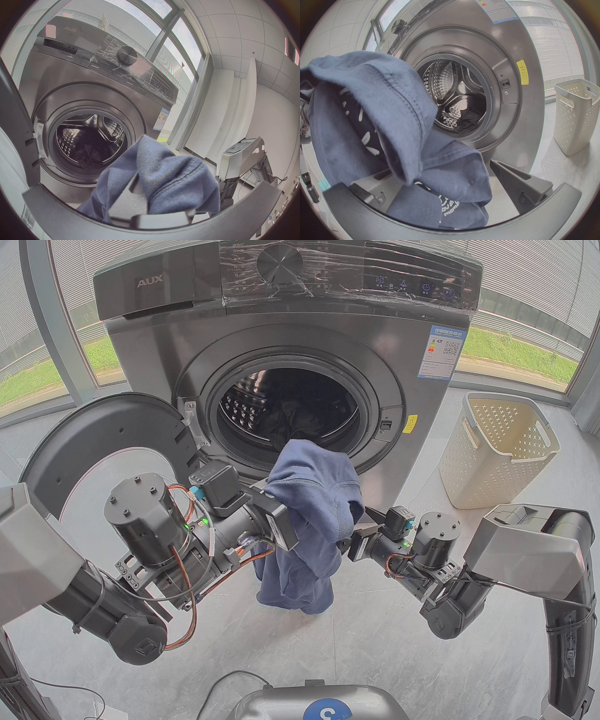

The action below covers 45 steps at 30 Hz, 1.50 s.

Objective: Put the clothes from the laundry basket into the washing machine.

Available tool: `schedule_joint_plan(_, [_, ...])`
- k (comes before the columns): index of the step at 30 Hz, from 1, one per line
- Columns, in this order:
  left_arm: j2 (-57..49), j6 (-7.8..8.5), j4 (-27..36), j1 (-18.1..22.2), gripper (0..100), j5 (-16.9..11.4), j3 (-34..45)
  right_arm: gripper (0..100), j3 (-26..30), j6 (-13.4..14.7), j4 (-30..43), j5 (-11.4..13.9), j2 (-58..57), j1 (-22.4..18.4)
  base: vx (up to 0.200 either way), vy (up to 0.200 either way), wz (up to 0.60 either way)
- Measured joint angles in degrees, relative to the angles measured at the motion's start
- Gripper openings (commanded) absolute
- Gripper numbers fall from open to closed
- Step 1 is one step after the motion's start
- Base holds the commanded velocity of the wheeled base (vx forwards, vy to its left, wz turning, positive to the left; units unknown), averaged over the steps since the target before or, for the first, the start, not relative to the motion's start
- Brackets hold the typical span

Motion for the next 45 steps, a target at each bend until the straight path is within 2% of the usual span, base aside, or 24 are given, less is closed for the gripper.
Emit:
schedule_joint_plan(5, [0.0,0.0,-0.07,-0.13,0,0.02,0.22,100,-2.01,0.02,0.02,0.17,0.44,0.59,0.0,0.0,0.0])
schedule_joint_plan(6, [0.0,0.0,-0.07,-0.16,0,0.0,0.28,0,-2.65,0.06,0.0,0.15,0.59,0.61,0.0,0.0,0.0])
schedule_joint_plan(11, [-0.16,0.02,-0.07,-0.11,0,-0.06,0.57,0,-6.12,0.6,0.0,0.06,1.44,0.49,0.0,0.0,0.0])
schedule_joint_plan(15, [-0.38,-0.09,-0.11,0.41,0,-0.24,1.22,0,-6.34,0.68,0.02,0.11,0.72,-0.26,0.0,0.0,0.0])
schedule_joint_plan(20, [-0.41,-0.24,-0.67,2.1,0,-0.69,1.84,0,-2.36,0.57,0.02,0.9,-3.46,-1.44,0.0,0.0,0.0])
schedule_joint_plan(28, [-0.3,-0.33,-1.15,5.74,0,-1.97,2.45,0,8.48,0.88,0.0,2.52,-15.19,-2.76,0.0,0.0,0.0])
schedule_joint_plan(34, [-0.4,0.11,-2.43,8.85,0,-1.97,3.08,0,15.17,2.66,0.02,2.83,-24.17,-2.93,0.0,0.0,0.0])
schedule_joint_plan(38, [-0.38,0.41,-3.79,11.12,0,-1.93,3.63,0,16.68,3.96,0.02,2.99,-28.53,-2.79,0.0,0.0,0.0])
schedule_joint_plan(45, [-0.55,0.6,-4.35,12.17,0,-1.54,4.05,0,17.01,3.89,0.05,2.68,-32.17,-2.07,0.0,0.0,0.0])
